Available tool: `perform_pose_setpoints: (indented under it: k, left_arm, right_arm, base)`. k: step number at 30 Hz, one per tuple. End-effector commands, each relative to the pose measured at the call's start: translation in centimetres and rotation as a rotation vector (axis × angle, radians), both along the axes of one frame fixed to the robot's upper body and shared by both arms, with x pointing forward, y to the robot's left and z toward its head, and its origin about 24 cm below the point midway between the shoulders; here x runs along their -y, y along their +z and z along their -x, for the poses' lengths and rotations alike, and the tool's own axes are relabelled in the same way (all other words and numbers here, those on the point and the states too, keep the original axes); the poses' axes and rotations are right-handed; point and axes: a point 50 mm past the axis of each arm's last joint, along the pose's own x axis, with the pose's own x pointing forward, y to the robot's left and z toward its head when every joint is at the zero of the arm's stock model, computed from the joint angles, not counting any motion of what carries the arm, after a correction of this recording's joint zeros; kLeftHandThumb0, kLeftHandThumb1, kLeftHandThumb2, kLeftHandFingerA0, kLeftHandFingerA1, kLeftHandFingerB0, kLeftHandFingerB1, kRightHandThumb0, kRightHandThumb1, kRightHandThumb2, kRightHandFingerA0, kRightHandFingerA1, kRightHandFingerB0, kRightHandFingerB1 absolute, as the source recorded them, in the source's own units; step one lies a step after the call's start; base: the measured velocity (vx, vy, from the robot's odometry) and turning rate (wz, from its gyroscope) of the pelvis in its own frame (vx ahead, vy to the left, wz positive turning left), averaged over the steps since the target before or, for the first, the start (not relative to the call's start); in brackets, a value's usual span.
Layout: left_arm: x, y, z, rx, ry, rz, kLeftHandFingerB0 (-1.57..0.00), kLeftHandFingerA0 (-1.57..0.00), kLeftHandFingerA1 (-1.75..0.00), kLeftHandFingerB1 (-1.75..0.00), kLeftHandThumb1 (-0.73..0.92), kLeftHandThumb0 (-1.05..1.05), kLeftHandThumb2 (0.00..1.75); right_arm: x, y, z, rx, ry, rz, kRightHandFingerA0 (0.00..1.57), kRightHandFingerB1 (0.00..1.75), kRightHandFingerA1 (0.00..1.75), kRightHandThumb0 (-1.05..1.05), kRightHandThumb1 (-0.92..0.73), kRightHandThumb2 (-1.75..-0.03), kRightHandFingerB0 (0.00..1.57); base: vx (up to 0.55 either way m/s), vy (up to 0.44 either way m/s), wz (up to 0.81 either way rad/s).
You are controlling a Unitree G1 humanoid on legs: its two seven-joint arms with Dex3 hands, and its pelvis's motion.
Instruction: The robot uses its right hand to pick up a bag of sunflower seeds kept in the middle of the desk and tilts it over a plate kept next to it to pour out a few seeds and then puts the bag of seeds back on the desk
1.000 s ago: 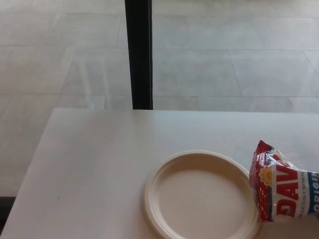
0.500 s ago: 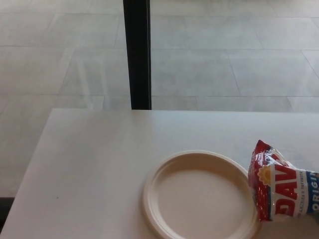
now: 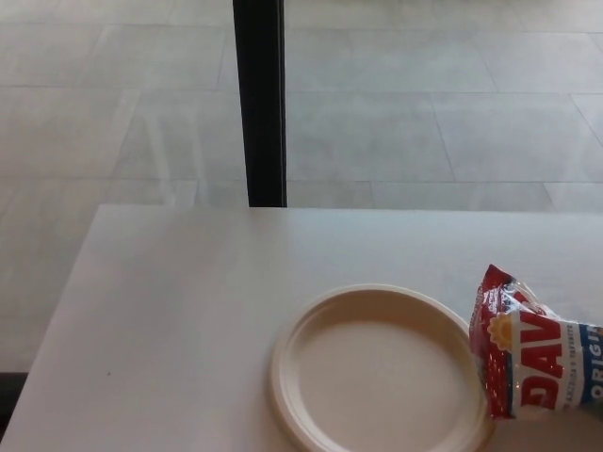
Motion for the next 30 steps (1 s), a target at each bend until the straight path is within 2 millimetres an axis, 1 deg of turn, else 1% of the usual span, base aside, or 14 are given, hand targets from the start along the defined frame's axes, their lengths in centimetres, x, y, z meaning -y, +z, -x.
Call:
perform_pose_setpoints:
  k: [1,4,7,8,18,19,20,21,22,24,25,27,29,30]
  left_arm:
    - [-0.4,0.3,0.1,-0.001,0.004,-0.021,-0.38,-0.43,-0.79,-0.65,0.47,-0.40,0.71]
    - [-0.4,0.3,0.3,0.005,0.011,-0.008,-0.31,-0.42,-0.72,-0.64,0.36,-0.39,0.93]
    - [-0.4,0.3,0.3,-0.008,-0.001,-0.015,-0.35,-0.45,-0.78,-0.62,0.51,-0.40,0.70]
    - [-0.4,0.2,0.3,-0.007,0.017,-0.007,-0.28,-0.42,-0.72,-0.62,0.39,-0.39,0.93]
    - [-0.4,0.0,0.6,0.017,0.062,0.010,-0.28,-0.45,-0.74,-0.63,0.39,-0.42,0.96]
    - [-0.4,0.1,0.6,0.000,0.030,0.002,-0.32,-0.46,-0.79,-0.61,0.54,-0.45,0.71]
    - [-0.4,0.1,0.6,0.000,0.030,0.002,-0.32,-0.46,-0.79,-0.61,0.54,-0.45,0.71]
    - [-0.4,0.2,0.6,0.012,0.027,-0.002,-0.27,-0.42,-0.73,-0.62,0.42,-0.42,0.97]
    - [-0.3,0.2,0.6,0.020,0.028,-0.006,-0.29,-0.44,-0.74,-0.63,0.42,-0.41,0.97]
    - [-0.3,0.2,0.5,0.020,0.025,-0.011,-0.32,-0.45,-0.79,-0.62,0.54,-0.42,0.74]
    - [-0.4,0.2,0.5,0.010,0.018,-0.017,-0.30,-0.43,-0.72,-0.63,0.42,-0.40,0.97]
    - [-0.3,0.2,0.5,0.008,0.015,-0.018,-0.30,-0.43,-0.72,-0.63,0.42,-0.40,0.97]
    - [-0.3,0.2,0.6,0.020,0.025,-0.014,-0.29,-0.45,-0.75,-0.63,0.43,-0.41,0.99]
    - [-0.2,0.1,0.6,0.007,0.015,-0.025,-0.29,-0.46,-0.75,-0.63,0.43,-0.42,0.98]
  right_arm:
    - [-0.2,-0.7,0.1,-0.006,0.058,0.097,0.00,0.11,0.00,-1.03,-0.61,-0.99,0.00]
    - [-0.3,-1.1,0.2,-0.021,0.075,0.134,0.00,0.11,0.00,-1.04,-0.61,-0.97,0.00]
    - [0.0,-1.6,0.4,-0.047,0.073,0.154,0.00,0.12,0.01,-1.05,-0.62,-0.98,0.00]
    - [0.3,-1.8,0.4,-0.056,0.058,0.176,0.00,0.07,0.00,-1.05,-0.61,-0.97,0.00]
    - [-0.8,-1.8,-0.1,0.017,0.085,0.175,0.00,0.12,0.00,-1.04,-0.60,-0.96,0.00]
    - [-1.0,-1.8,-0.2,0.031,0.092,0.183,0.00,0.24,0.07,-0.91,-0.65,-0.59,0.00]
    - [-1.0,-1.8,-0.2,0.031,0.092,0.184,0.00,0.24,0.07,-0.91,-0.65,-0.59,0.00]
    - [-1.4,-1.9,-0.2,0.058,0.095,0.170,0.00,0.19,0.06,-0.95,-0.55,-0.95,0.00]
    - [-1.7,-1.9,-0.3,0.082,0.101,0.172,0.00,0.27,0.20,-0.86,-0.64,-0.60,0.00]
    - [-2.0,-2.0,-0.3,0.116,0.096,0.157,0.05,0.27,0.14,-0.87,-0.54,-0.94,0.06]
    - [-2.2,-2.0,-0.4,0.139,0.095,0.152,0.06,0.27,0.21,-0.88,-0.55,-0.94,0.06]
    - [-2.3,-2.0,-0.4,0.149,0.095,0.152,0.06,0.27,0.21,-0.88,-0.55,-0.94,0.06]
    - [-2.8,-2.0,-0.8,0.163,0.087,0.151,0.00,0.27,0.41,-0.83,-0.70,-0.61,0.00]
    - [-2.9,-2.0,-0.9,0.165,0.084,0.143,0.05,0.27,0.36,-0.82,-0.55,-0.96,0.00]
  base:
    - [0.00,0.000,0.00]
    - [0.00,0.000,0.00]
    - [0.00,0.000,0.00]
    - [0.00,0.000,0.00]
    - [0.00,0.000,0.00]
    - [0.00,0.000,0.00]
    - [0.00,0.000,0.00]
    - [0.00,0.000,0.00]
    - [0.00,0.000,0.00]
    - [0.00,0.000,0.00]
    - [0.00,0.000,0.00]
    - [0.00,0.000,0.00]
    - [0.00,0.000,0.00]
    - [0.00,0.000,0.00]
